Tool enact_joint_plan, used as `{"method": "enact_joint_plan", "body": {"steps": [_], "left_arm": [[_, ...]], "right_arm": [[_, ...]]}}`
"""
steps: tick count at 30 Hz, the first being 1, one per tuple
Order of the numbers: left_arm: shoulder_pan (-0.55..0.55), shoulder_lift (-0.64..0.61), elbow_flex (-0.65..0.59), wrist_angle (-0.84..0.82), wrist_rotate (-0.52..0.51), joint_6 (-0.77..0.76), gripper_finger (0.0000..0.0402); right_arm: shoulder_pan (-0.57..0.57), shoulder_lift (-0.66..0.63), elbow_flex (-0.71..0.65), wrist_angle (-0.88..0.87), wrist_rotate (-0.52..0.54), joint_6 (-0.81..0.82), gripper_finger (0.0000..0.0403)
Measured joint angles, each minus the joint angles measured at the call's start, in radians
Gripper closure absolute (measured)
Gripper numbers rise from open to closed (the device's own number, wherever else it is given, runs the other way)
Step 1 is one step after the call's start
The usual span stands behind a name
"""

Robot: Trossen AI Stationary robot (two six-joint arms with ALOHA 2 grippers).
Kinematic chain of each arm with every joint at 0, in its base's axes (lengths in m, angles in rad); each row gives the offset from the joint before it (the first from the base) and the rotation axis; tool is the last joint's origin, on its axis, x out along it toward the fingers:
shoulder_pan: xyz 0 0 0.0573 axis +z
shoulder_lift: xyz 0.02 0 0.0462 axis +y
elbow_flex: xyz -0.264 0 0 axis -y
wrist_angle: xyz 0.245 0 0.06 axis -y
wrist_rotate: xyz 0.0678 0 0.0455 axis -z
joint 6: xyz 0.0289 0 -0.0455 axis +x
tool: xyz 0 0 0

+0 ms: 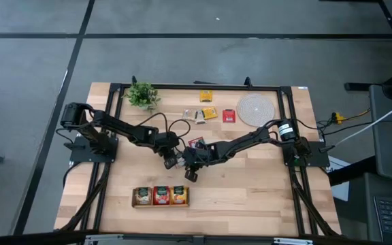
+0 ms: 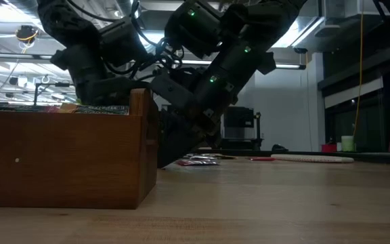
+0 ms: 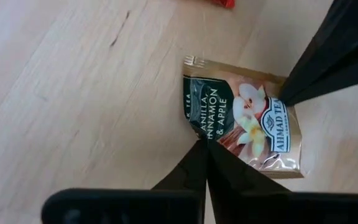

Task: Pick & Place Tea
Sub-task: Put the brown tea bag into the left section of the wooden organizer

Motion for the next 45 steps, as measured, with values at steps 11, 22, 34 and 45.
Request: {"method": "enact_joint_plan", "body": {"steps": [11,22,34,45], "left_arm": [[-0.001,-0.083,0.002,-0.14,-0.11,0.026,0.04],[0.0,-0.112,-0.002,-0.347,-0.258,0.037,0.04],[-0.002,-0.173,-0.002,-0.419,-0.26,0.104,0.0399],[-0.07,-0.368,-0.002,-0.526,-0.329,0.039,0.04]], "right_arm": [[-0.003,0.001,0.001,0.008,0.057,-0.025,0.0344],[0.003,-0.012,0.0,-0.002,0.038,-0.025,0.0314],[0.009,-0.059,-0.016,-0.117,0.031,-0.024,0.0323],[0.01,-0.06,-0.035,-0.098,0.039,0.001,0.0323]]}}
